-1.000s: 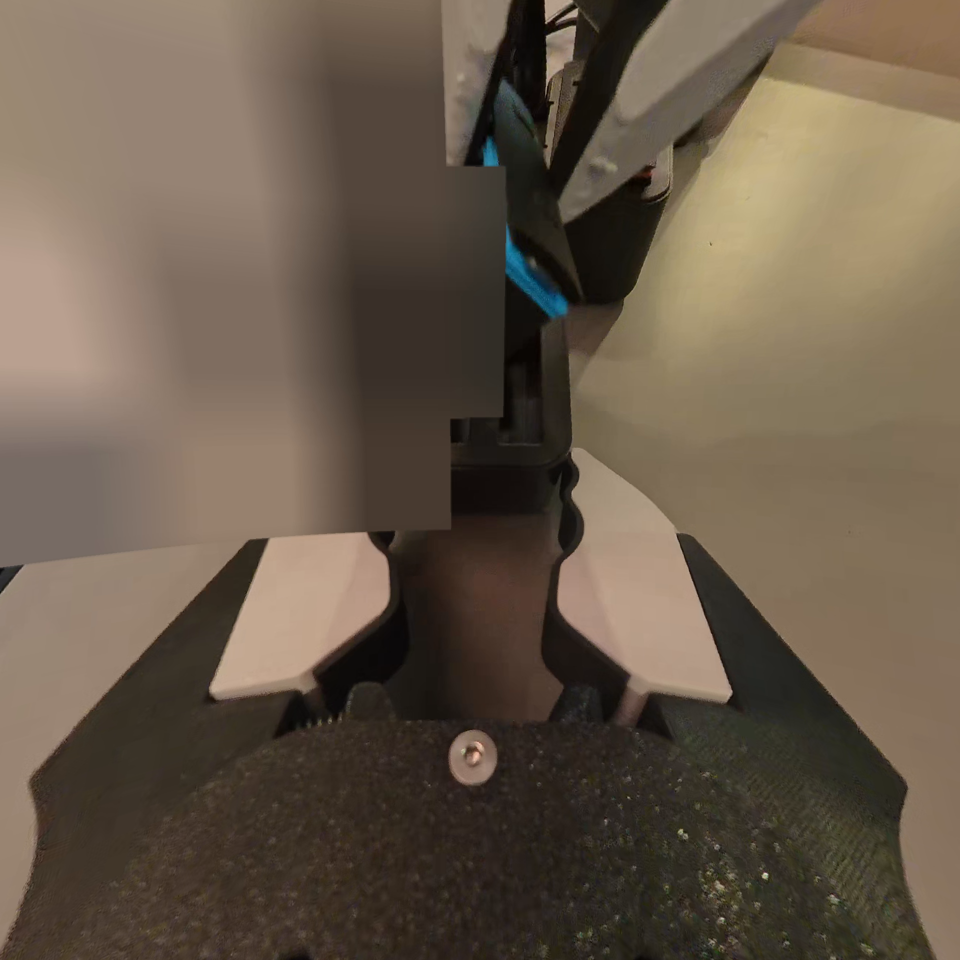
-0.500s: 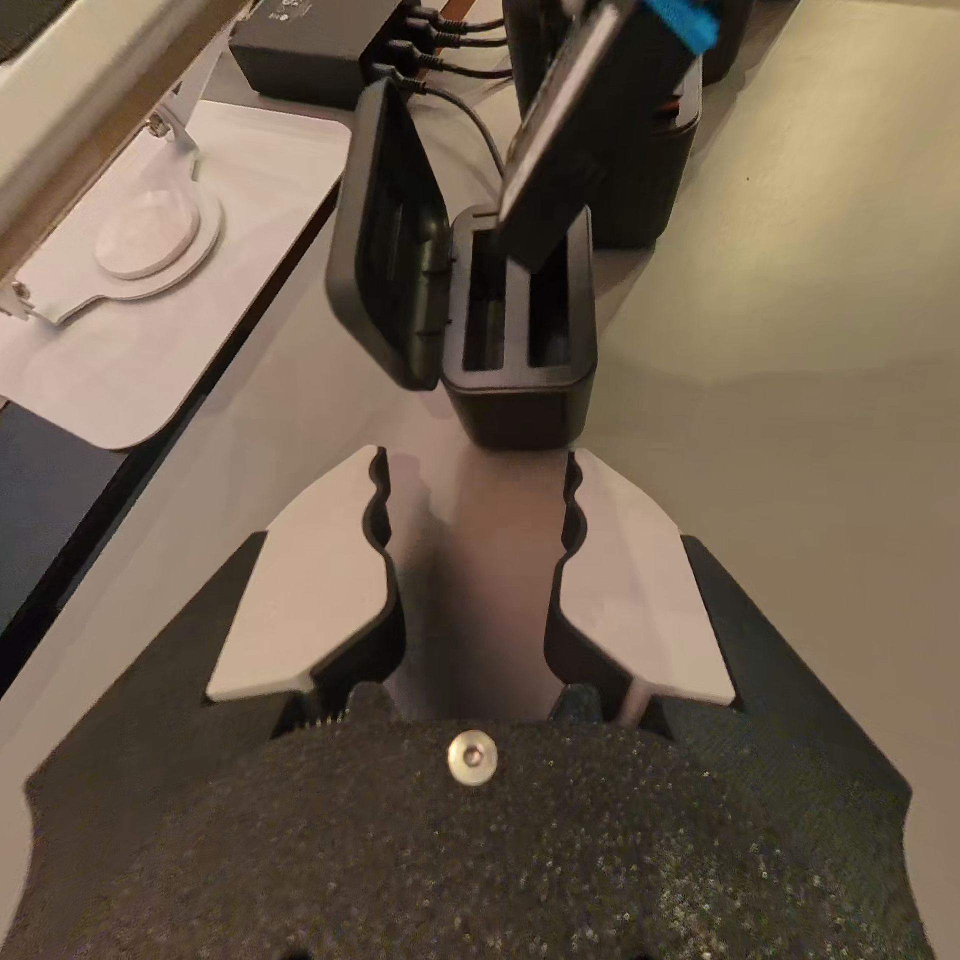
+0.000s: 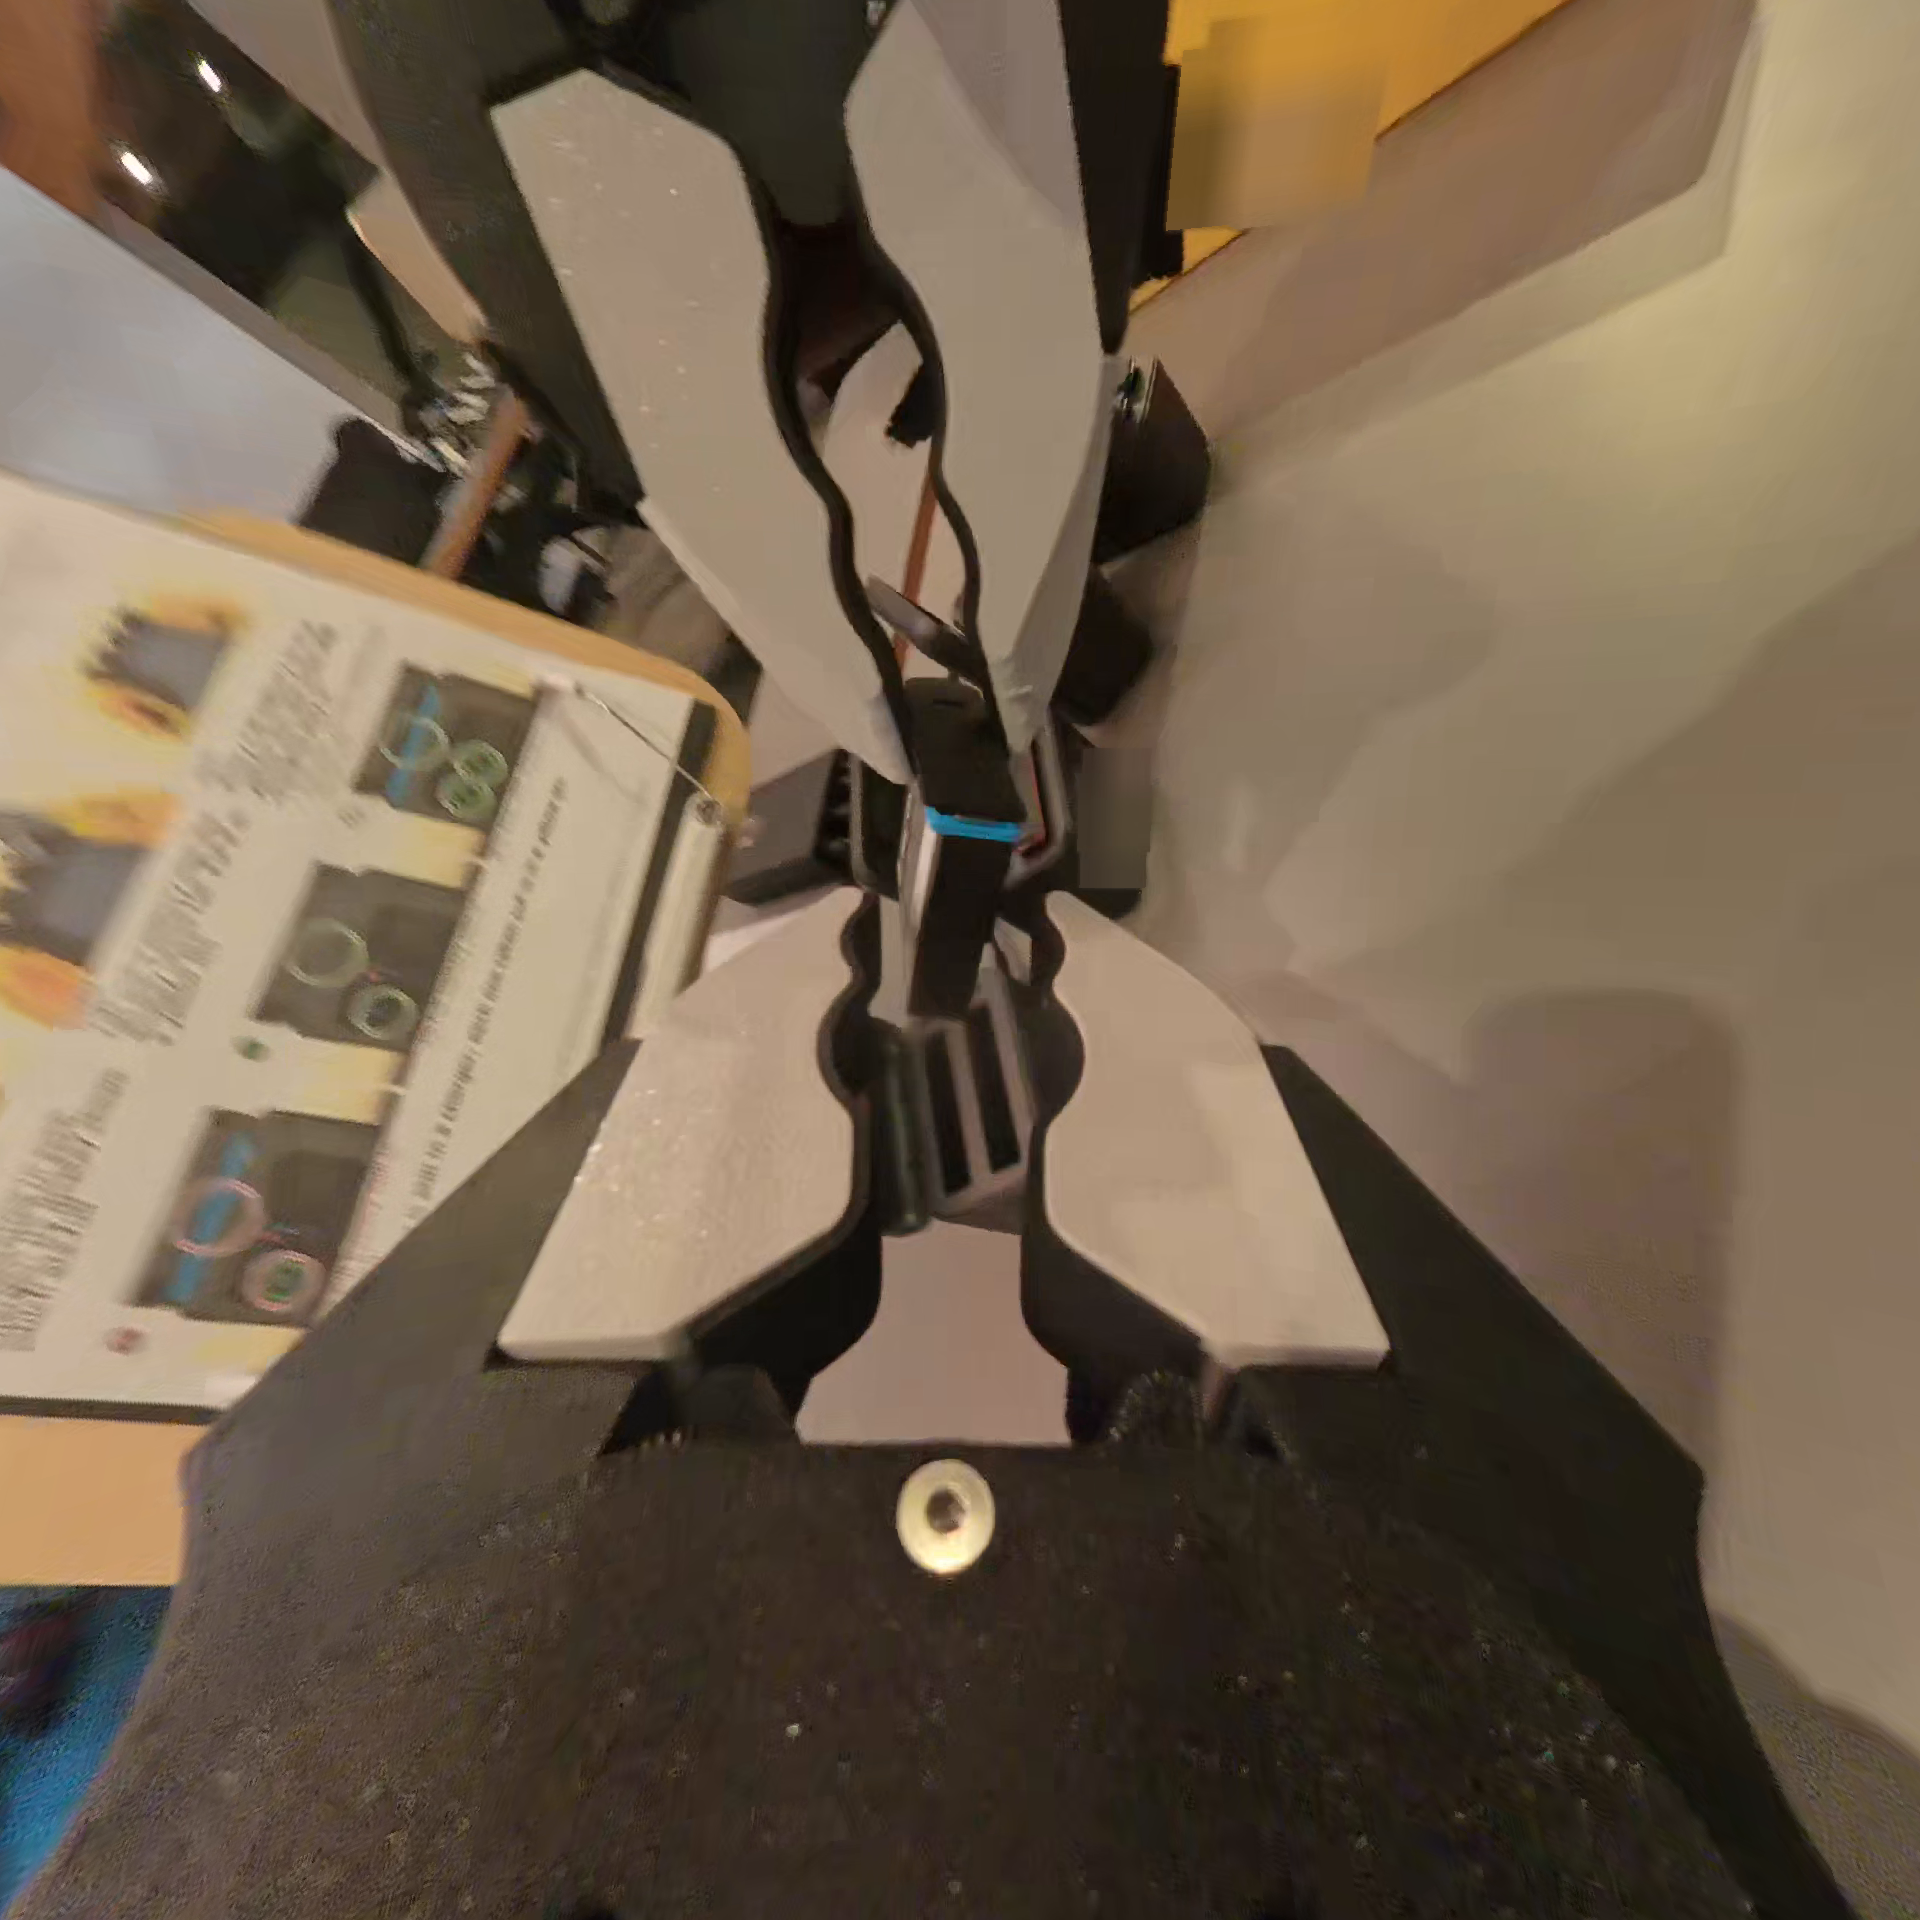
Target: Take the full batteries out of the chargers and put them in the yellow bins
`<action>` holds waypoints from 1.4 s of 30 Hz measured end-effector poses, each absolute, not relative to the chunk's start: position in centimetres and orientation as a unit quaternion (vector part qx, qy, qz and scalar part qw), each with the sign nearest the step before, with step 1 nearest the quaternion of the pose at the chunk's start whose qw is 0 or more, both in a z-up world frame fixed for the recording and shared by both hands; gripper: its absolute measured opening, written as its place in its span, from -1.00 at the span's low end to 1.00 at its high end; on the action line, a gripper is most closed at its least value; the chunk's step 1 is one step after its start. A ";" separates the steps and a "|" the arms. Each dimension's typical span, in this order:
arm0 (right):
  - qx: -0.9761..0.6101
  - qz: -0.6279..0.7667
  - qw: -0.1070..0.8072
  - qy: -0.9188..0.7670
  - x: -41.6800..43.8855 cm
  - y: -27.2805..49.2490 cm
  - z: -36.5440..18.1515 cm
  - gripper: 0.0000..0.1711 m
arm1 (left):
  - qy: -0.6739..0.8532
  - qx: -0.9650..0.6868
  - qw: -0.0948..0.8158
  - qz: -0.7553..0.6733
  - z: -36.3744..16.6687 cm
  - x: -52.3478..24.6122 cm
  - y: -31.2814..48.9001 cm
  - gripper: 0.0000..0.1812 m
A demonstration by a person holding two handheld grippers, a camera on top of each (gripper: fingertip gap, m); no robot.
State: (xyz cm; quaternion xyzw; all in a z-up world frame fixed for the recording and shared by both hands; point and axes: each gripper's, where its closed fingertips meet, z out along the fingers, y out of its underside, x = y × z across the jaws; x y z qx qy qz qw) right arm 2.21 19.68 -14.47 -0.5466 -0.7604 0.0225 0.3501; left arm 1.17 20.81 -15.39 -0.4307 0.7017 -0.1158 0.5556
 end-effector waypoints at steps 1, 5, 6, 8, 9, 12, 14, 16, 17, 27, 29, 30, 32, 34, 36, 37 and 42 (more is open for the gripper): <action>-0.539 0.007 0.365 -0.759 2.5 19.3 -14.0 -0.85 | 0.704 -0.412 0.571 -0.090 -15.0 1.6 20.5 -0.77; -0.510 -0.059 0.417 -0.750 4.2 17.6 -12.8 -0.85 | 0.695 -0.332 0.638 -0.011 -13.1 3.3 19.2 -0.86; -0.505 -0.072 0.430 -0.745 4.6 17.2 -12.6 -0.84 | 0.692 -0.312 0.651 0.008 -12.9 3.8 18.8 -0.87; -0.489 -0.109 0.460 -0.733 5.4 16.6 -12.2 -0.83 | 0.685 -0.290 0.667 0.027 -12.7 4.5 18.1 -0.88; -0.479 -0.132 0.477 -0.725 5.7 16.4 -12.1 -0.83 | 0.682 -0.290 0.671 0.021 -12.7 4.8 17.8 -0.88; -0.459 -0.198 0.517 -0.695 6.6 15.8 -12.1 -0.77 | 0.685 -0.297 0.665 -0.002 -13.2 5.5 17.1 -0.87; -0.456 -0.231 0.529 -0.677 7.0 15.4 -12.6 -0.72 | 0.692 -0.299 0.657 -0.011 -14.0 5.9 16.8 -0.88; -0.463 -0.230 0.536 -0.668 6.8 14.9 -13.3 -0.72 | 0.698 -0.301 0.649 -0.031 -14.6 6.4 16.3 -0.87; -0.471 -0.226 0.532 -0.667 6.8 14.8 -13.7 -0.73 | 0.699 -0.302 0.646 -0.041 -14.7 6.6 16.0 -0.87; -0.599 -0.130 0.439 -0.657 10.7 13.9 -12.8 -0.83 | 0.673 -0.410 0.572 -0.226 -16.0 7.6 15.1 -0.77; -0.638 -0.128 0.413 -0.637 14.3 14.4 -10.4 -0.82 | 0.650 -0.443 0.563 -0.254 -16.0 7.4 16.0 -0.79; -0.662 -0.129 0.400 -0.621 16.4 14.8 -9.1 -0.82 | 0.638 -0.460 0.558 -0.264 -16.0 7.3 16.5 -0.79; -0.699 -0.137 0.377 -0.592 21.2 15.6 -6.9 -0.82 | 0.611 -0.490 0.553 -0.284 -15.8 7.0 17.5 -0.83; -0.736 -0.150 0.329 -0.572 26.6 16.1 -6.1 -0.82 | 0.588 -0.515 0.548 -0.298 -15.8 6.7 18.5 -0.83; -0.775 -0.168 0.276 -0.544 32.3 16.6 -6.4 -0.82 | 0.567 -0.532 0.551 -0.303 -15.8 6.4 19.4 -0.85; -0.792 -0.172 0.248 -0.531 35.0 16.7 -7.1 -0.82 | 0.561 -0.538 0.552 -0.302 -15.9 6.2 19.8 -0.85; -0.853 -0.153 0.117 -0.485 44.5 16.1 -13.7 -0.82 | 0.538 -0.563 0.554 -0.294 -16.4 5.3 21.7 -0.86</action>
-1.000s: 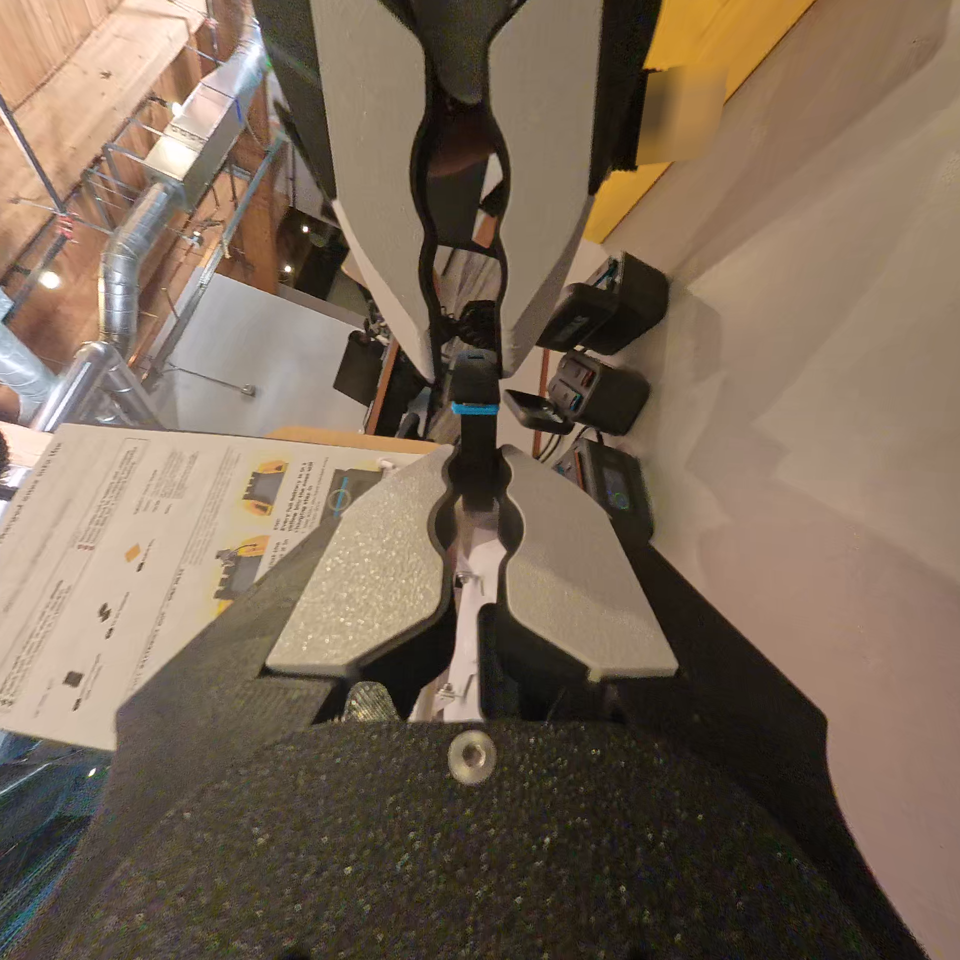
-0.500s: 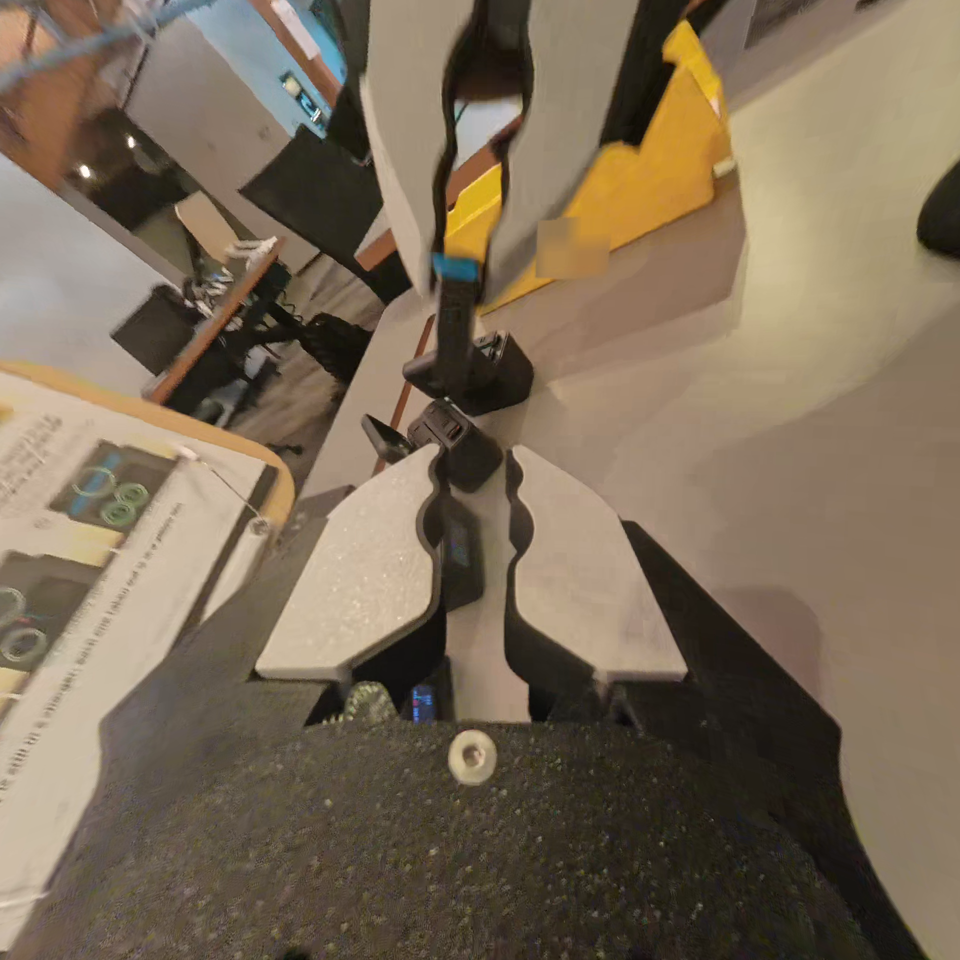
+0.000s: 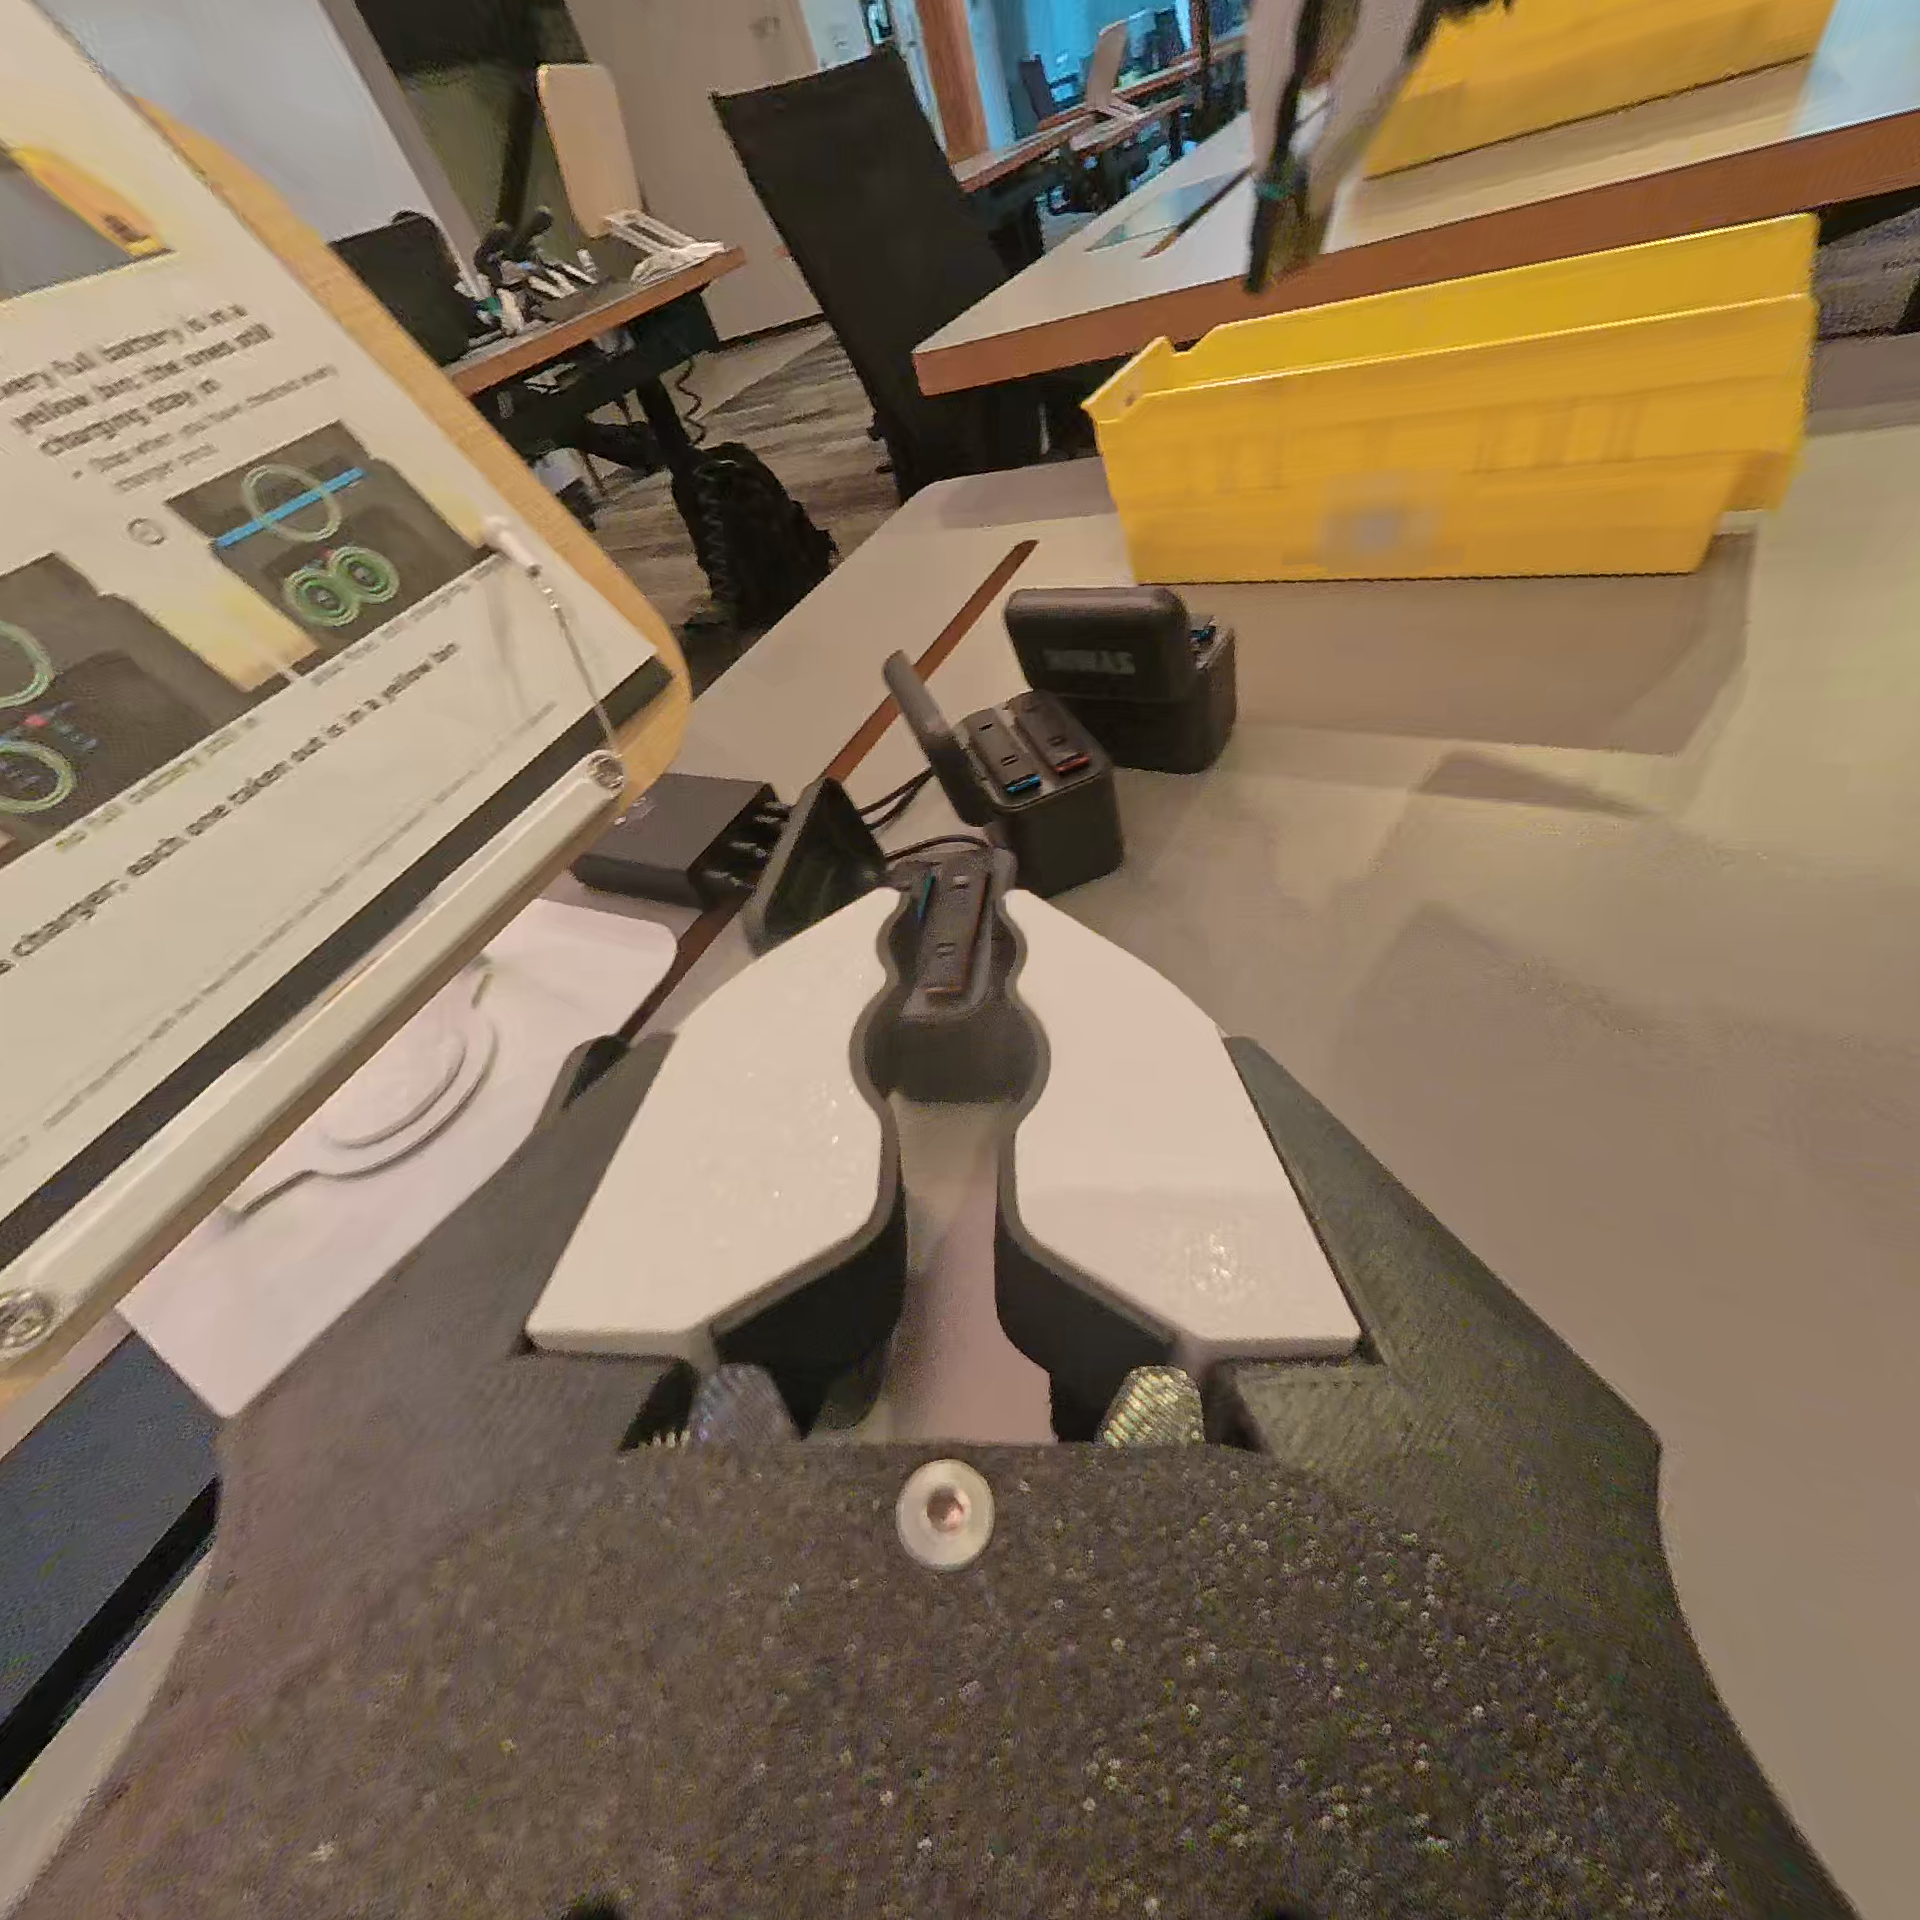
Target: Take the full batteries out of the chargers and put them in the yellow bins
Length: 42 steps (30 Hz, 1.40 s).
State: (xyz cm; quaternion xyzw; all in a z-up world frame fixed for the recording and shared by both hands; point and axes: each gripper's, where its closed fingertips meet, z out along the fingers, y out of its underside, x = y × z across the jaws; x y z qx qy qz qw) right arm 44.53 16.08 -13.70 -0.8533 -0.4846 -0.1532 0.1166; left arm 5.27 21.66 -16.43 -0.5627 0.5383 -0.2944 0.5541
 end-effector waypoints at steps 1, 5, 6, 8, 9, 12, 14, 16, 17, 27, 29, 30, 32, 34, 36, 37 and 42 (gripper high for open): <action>-0.858 -0.147 0.101 -0.481 45.5 16.0 -15.2 -0.82 | 0.532 -0.567 0.558 -0.292 -16.4 5.0 22.2 -0.86; -0.867 -0.114 0.081 -0.477 46.9 16.8 -19.9 -0.82 | 0.489 -0.592 0.568 -0.295 -16.1 3.3 24.5 -0.86; -0.868 -0.109 0.079 -0.477 47.0 17.0 -20.8 -0.82 | 0.478 -0.600 0.570 -0.296 -16.1 2.7 25.1 -0.86; -0.868 -0.103 0.075 -0.481 47.5 17.6 -22.3 -0.82 | 0.459 -0.610 0.575 -0.296 -15.9 1.7 26.0 -0.86; -0.867 -0.100 0.073 -0.482 47.6 17.8 -23.0 -0.82 | 0.450 -0.615 0.576 -0.295 -15.9 1.2 26.4 -0.86; -0.863 -0.102 0.066 -0.491 48.2 18.5 -24.6 -0.82 | 0.430 -0.631 0.578 -0.288 -16.4 0.0 27.2 -0.85; -0.860 -0.104 0.067 -0.495 48.3 19.0 -25.3 -0.82 | 0.423 -0.641 0.575 -0.284 -17.1 -0.6 27.6 -0.84; -0.860 -0.109 0.063 -0.494 48.5 19.3 -25.9 -0.82 | 0.420 -0.649 0.570 -0.278 -17.8 -0.9 27.8 -0.83; -0.859 -0.112 0.062 -0.496 48.6 19.5 -26.1 -0.82 | 0.419 -0.652 0.569 -0.275 -18.1 -1.0 27.9 -0.83; -0.847 -0.144 0.084 -0.505 48.9 20.7 -26.1 -0.74 | 0.406 -0.678 0.552 -0.266 -20.0 -2.2 28.9 -0.74; -0.846 -0.148 0.090 -0.505 48.9 20.8 -25.8 -0.74 | 0.406 -0.680 0.552 -0.261 -20.2 -2.5 29.1 -0.74; -0.844 -0.152 0.094 -0.505 49.0 20.8 -25.6 -0.75 | 0.405 -0.681 0.553 -0.259 -20.2 -2.6 29.2 -0.73; -0.843 -0.158 0.098 -0.505 49.0 20.9 -25.2 -0.75 | 0.403 -0.683 0.552 -0.258 -20.4 -2.8 29.3 -0.72; -0.843 -0.160 0.105 -0.503 49.0 20.9 -24.6 -0.75 | 0.400 -0.688 0.547 -0.259 -20.7 -3.0 29.4 -0.70; -0.844 -0.165 0.113 -0.498 49.1 21.0 -23.8 -0.75 | 0.400 -0.692 0.541 -0.262 -21.0 -3.1 29.4 -0.68; -0.844 -0.168 0.115 -0.496 49.3 21.0 -23.5 -0.75 | 0.401 -0.693 0.539 -0.261 -21.2 -3.1 29.4 -0.66; -0.844 -0.181 0.141 -0.484 49.5 20.5 -21.5 -0.77 | 0.408 -0.700 0.530 -0.251 -22.0 -3.1 29.5 -0.55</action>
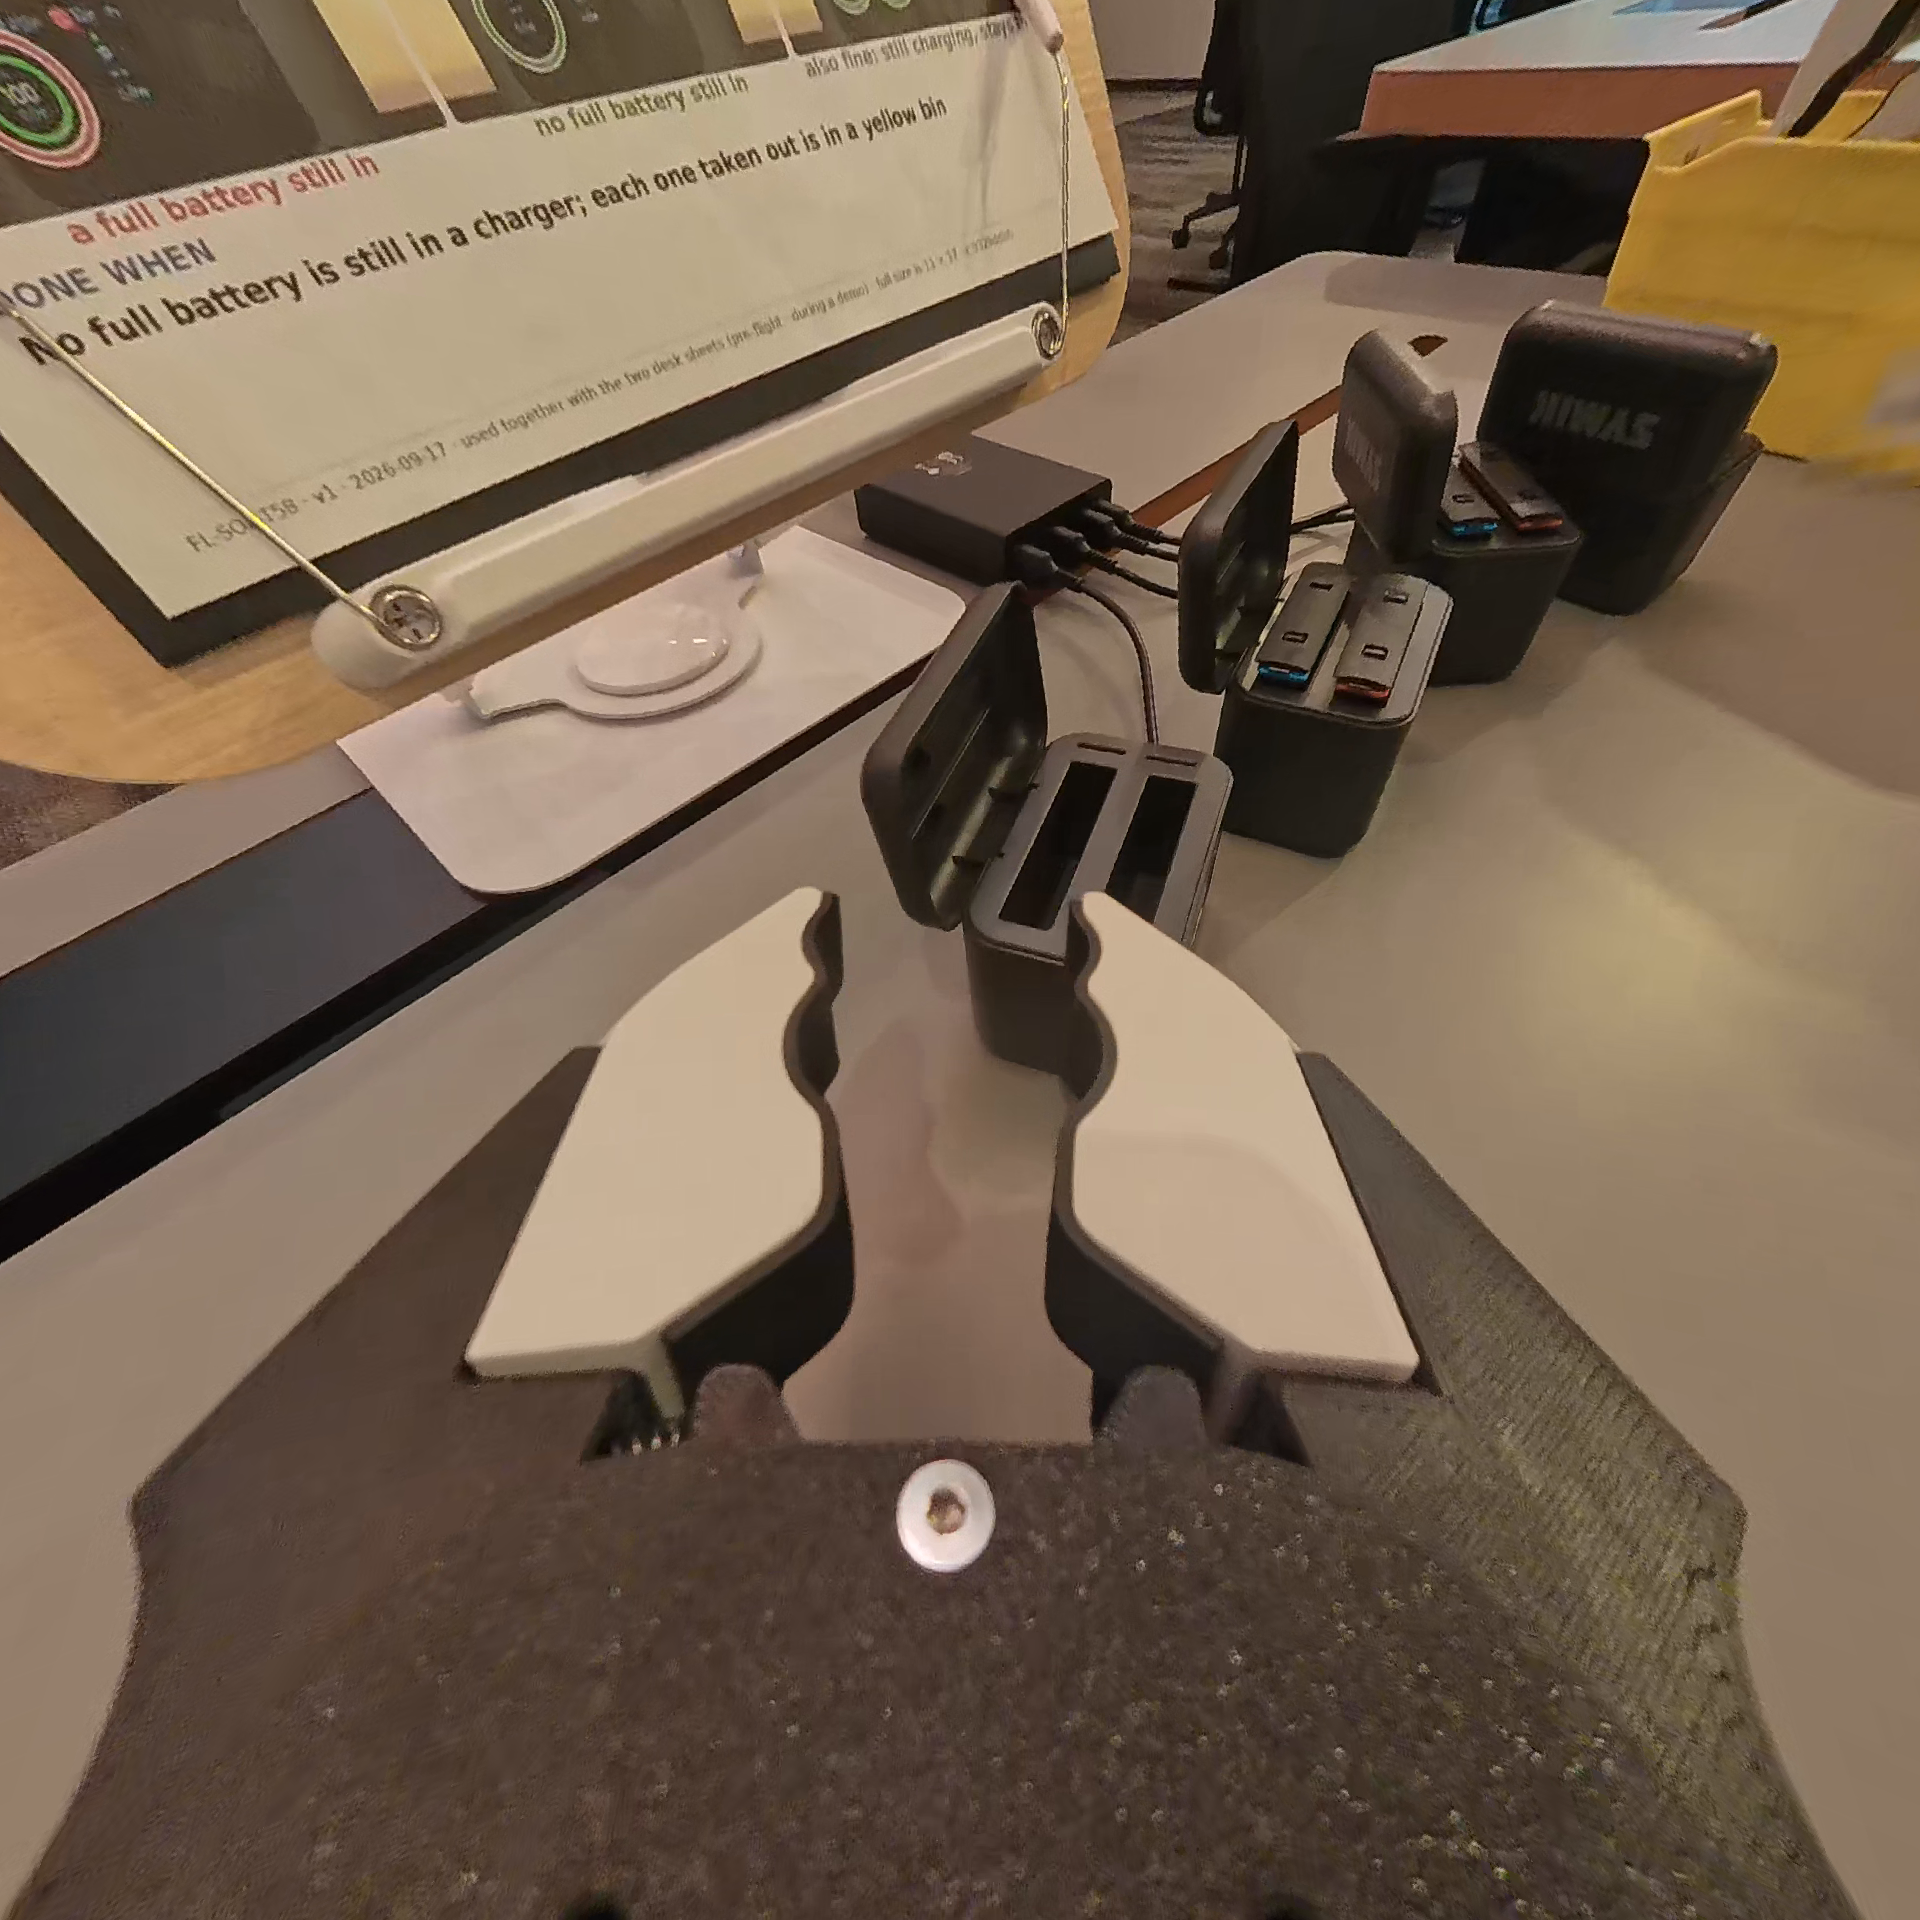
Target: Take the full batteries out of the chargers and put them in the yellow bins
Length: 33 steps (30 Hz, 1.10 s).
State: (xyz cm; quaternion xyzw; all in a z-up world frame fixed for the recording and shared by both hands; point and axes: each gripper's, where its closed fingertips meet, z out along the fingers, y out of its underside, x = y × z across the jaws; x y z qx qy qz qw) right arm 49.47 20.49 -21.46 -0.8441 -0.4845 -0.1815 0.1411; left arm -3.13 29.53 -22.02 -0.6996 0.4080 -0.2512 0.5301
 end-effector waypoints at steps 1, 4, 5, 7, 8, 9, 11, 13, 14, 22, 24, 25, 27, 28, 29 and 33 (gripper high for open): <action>-0.842 -0.188 0.151 -0.482 49.5 20.5 -20.9 -0.78 | 0.409 -0.701 0.528 -0.250 -22.2 -3.1 29.6 -0.53; -0.839 -0.188 0.205 -0.467 48.4 20.6 -18.4 -0.79 | 0.415 -0.705 0.520 -0.248 -22.7 -3.0 29.6 -0.44; -0.837 -0.182 0.231 -0.462 47.4 20.6 -17.4 -0.79 | 0.417 -0.706 0.517 -0.246 -22.9 -2.9 29.6 -0.41; -0.825 -0.157 0.290 -0.459 44.6 20.6 -15.2 -0.78 | 0.424 -0.709 0.509 -0.243 -23.4 -2.7 29.5 -0.33; -0.815 -0.144 0.320 -0.461 42.9 20.5 -14.2 -0.78 | 0.429 -0.711 0.502 -0.242 -23.7 -2.5 29.4 -0.27; -0.805 -0.131 0.345 -0.465 41.2 20.3 -13.3 -0.77 | 0.436 -0.713 0.494 -0.242 -24.1 -2.3 29.2 -0.22; -0.786 -0.109 0.383 -0.473 37.8 19.6 -12.1 -0.73 | 0.448 -0.717 0.476 -0.242 -24.9 -1.7 28.9 -0.14; -0.767 -0.089 0.408 -0.487 34.6 18.8 -11.4 -0.72 | 0.463 -0.727 0.450 -0.235 -26.0 -1.0 28.9 -0.08; -0.759 -0.081 0.416 -0.495 33.2 18.3 -11.2 -0.72 | 0.470 -0.730 0.440 -0.229 -26.4 -0.6 29.1 -0.06; -0.729 -0.027 0.423 -0.537 26.6 15.0 -11.8 -0.73 | 0.515 -0.714 0.421 -0.218 -26.5 -0.2 30.7 -0.25; -0.727 -0.017 0.422 -0.542 26.0 14.1 -12.2 -0.73 | 0.511 -0.710 0.422 -0.239 -26.0 -0.8 31.3 -0.31; -0.727 -0.011 0.422 -0.542 25.8 13.7 -12.2 -0.74 | 0.509 -0.706 0.422 -0.255 -25.6 -1.1 31.6 -0.39; -0.728 0.000 0.423 -0.539 25.5 13.0 -12.4 -0.74 | 0.515 -0.704 0.414 -0.260 -25.7 -1.8 32.4 -0.42; -0.729 0.003 0.423 -0.538 25.5 12.8 -12.6 -0.74 | 0.521 -0.705 0.407 -0.254 -26.0 -2.1 32.8 -0.44; -0.730 0.005 0.422 -0.537 25.5 12.6 -12.8 -0.74 | 0.522 -0.710 0.404 -0.245 -26.3 -2.2 33.4 -0.47; -0.737 0.012 0.416 -0.533 25.6 12.1 -13.5 -0.74 | 0.524 -0.710 0.403 -0.243 -26.4 -2.4 34.4 -0.49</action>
